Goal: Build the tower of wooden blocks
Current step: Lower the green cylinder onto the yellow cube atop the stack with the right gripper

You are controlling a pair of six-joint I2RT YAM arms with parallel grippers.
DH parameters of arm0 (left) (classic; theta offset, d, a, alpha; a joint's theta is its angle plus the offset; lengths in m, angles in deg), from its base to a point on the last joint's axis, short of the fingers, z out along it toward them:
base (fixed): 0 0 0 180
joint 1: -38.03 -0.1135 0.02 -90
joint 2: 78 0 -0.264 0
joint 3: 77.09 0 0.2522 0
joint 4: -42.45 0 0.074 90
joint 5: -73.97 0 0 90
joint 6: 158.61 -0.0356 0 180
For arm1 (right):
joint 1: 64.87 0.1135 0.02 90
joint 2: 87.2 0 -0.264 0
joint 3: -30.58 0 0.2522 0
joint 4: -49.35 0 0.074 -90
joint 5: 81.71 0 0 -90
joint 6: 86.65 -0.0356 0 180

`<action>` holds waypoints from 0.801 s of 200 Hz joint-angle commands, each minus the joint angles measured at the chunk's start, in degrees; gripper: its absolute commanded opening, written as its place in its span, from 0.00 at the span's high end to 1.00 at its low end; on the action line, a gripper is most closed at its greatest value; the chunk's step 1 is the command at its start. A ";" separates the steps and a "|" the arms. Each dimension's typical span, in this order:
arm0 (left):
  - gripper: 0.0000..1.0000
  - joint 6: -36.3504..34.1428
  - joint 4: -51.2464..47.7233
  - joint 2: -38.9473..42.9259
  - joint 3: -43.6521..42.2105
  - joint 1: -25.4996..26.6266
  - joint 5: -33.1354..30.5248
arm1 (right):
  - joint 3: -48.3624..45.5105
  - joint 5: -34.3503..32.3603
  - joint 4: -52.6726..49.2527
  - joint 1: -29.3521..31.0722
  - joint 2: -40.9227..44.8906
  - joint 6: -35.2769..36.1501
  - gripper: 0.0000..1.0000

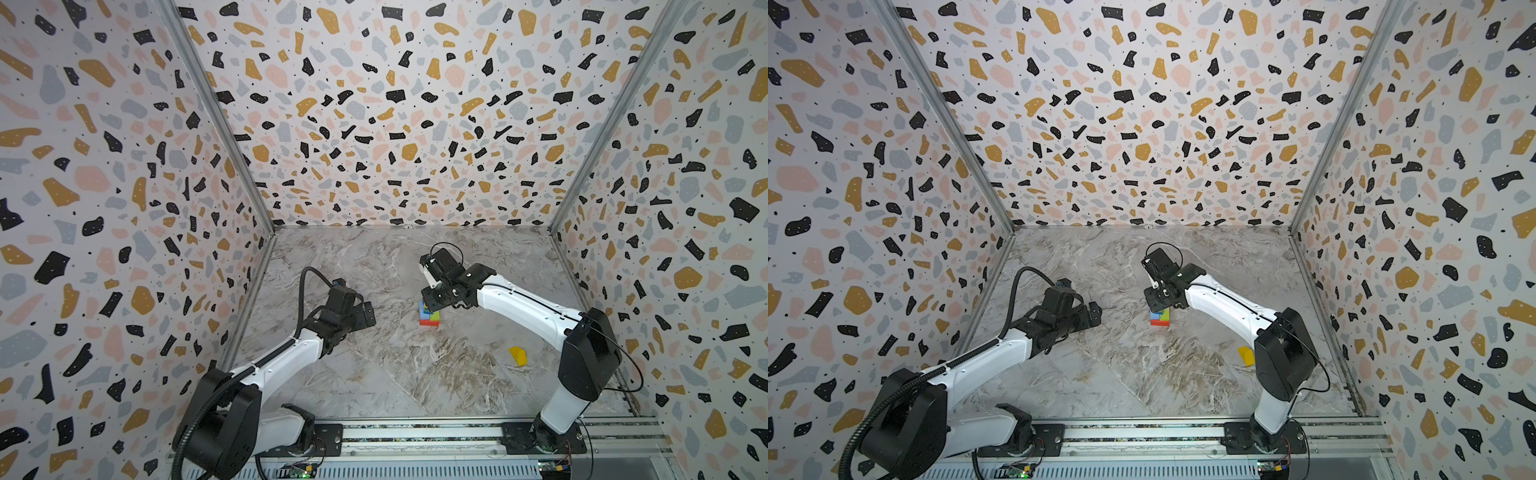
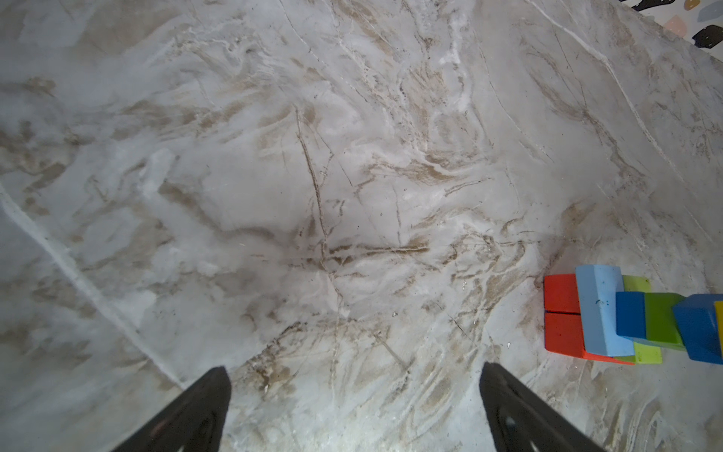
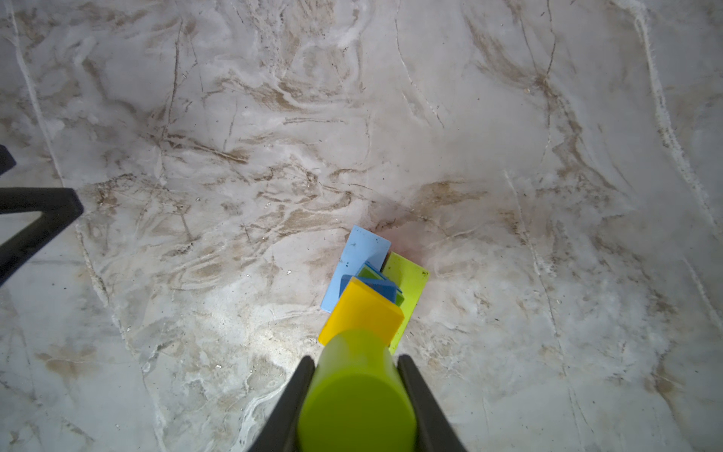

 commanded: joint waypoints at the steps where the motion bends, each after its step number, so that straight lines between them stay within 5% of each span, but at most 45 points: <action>1: 0.00 -0.77 1.13 -0.48 -0.26 0.29 -0.73 | 0.11 0.71 -0.25 -0.09 0.08 -0.20 0.72; 160: 0.00 -1.17 1.00 -1.59 0.60 0.65 -0.29 | 1.34 0.50 -0.74 -0.09 -1.75 -0.10 0.72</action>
